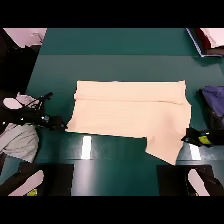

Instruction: Fold the shirts.

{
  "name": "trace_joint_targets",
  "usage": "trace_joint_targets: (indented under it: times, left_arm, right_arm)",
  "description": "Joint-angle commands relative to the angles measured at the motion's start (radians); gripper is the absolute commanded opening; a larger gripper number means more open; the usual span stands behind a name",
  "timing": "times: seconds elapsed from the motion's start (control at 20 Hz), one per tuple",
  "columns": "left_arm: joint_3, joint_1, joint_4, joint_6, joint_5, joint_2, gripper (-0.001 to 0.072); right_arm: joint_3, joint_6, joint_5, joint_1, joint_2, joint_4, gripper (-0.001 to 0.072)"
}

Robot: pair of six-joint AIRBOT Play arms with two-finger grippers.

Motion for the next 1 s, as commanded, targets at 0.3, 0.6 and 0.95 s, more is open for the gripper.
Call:
trace_joint_targets:
  times: [0.3, 0.6, 0.95]
  left_arm:
    - [0.016, 0.000, -0.114, -0.085, -0.069, 0.156, 0.0021]
    - [0.207, 0.000, -0.140, -0.084, 0.110, -0.017, 0.0021]
    - [0.437, -0.110, -0.162, -0.056, 0.230, -0.330, 0.0022]
  right_arm:
    - [0.204, -0.002, 0.068, 0.002, 0.233, -0.065, 0.0014]
    - [0.405, -0.045, -0.086, 0.068, -0.118, 0.014, 0.0014]
    - [0.668, 0.002, -0.138, 0.222, -0.507, -0.024, 0.0014]
